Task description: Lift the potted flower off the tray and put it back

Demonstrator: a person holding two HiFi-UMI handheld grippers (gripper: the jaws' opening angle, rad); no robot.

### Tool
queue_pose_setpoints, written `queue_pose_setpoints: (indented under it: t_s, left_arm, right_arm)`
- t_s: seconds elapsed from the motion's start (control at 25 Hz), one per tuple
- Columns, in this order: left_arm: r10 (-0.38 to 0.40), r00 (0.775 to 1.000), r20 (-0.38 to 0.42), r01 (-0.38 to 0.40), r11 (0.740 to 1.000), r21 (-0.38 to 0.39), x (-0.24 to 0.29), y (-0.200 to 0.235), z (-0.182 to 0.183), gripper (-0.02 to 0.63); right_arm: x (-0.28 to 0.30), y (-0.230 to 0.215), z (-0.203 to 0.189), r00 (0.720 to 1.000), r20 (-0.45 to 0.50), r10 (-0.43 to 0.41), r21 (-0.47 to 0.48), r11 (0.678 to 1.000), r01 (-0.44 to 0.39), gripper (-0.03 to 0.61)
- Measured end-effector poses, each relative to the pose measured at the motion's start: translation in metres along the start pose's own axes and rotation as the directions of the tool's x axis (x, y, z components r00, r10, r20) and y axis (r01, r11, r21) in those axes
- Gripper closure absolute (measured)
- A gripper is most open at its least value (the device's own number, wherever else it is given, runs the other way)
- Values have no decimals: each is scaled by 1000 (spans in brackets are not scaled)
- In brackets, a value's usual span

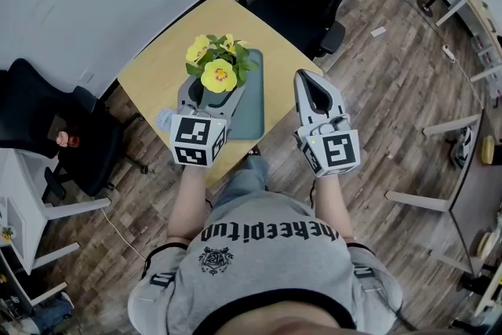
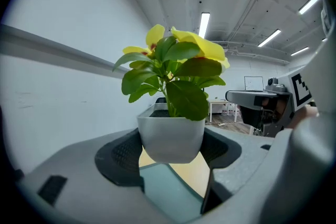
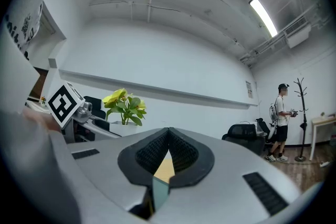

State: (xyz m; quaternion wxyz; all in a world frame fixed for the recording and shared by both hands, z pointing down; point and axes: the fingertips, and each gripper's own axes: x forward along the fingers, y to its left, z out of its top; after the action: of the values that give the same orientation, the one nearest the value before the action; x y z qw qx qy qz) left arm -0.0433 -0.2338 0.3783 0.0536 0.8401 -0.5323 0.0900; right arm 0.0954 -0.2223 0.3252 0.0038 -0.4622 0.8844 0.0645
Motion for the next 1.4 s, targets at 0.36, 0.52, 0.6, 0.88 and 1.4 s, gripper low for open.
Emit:
queue_pose_setpoints:
  t_s: [0.36,0.52,0.6,0.88,1.4]
  left_arm:
    - [-21,1000,-12,20,999,-39,34,9,-11,275]
    - [-22,999,-32,20,999,-43,51,16,-22,275]
    - [-22,999,-45,20,999,-45,59,20,-29,275]
    - [-29,996,-90,21,996,-85,85,28,-58,275]
    - [-27,984,-173,4,991,-131,129,46,-110,275]
  right_arm:
    - [14,-14,-9,1000,-19,-11,18,1000,12,575]
    - [21,-20,-16,999,-34,-15,31,999,17,575]
    - [26,-23,-22,999,-47,-14,31,999,16,575]
    - [39,-32,-41,996,-85,-16,42,999,20,575]
    - [58,-42,-67,989,-147,-5,48,999,12,575]
